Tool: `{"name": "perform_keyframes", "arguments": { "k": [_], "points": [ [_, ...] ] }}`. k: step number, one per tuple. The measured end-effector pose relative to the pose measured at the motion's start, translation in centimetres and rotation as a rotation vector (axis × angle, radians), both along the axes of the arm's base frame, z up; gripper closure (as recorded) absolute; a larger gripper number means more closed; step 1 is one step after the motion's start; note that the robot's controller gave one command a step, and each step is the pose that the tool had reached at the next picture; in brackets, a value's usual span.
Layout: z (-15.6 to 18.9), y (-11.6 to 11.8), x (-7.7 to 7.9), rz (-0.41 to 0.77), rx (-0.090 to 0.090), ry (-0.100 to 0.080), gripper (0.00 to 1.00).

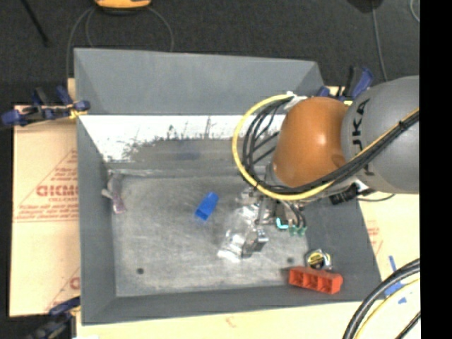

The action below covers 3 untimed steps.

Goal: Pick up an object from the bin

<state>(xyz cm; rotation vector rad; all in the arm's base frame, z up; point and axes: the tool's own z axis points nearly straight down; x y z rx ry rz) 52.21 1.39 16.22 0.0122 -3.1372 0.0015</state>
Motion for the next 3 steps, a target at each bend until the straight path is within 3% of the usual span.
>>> {"name": "perform_keyframes", "arguments": {
  "k": [1, 2, 3],
  "points": [
    [-8.4, 3.7, 5.2, -0.067, 0.004, -0.009, 0.0],
    [-6.2, 9.5, 8.8, -0.05, 0.005, -0.013, 0.0],
    [-8.5, 11.7, 7.2, -0.172, 0.001, -0.016, 0.0]
  ]
}}
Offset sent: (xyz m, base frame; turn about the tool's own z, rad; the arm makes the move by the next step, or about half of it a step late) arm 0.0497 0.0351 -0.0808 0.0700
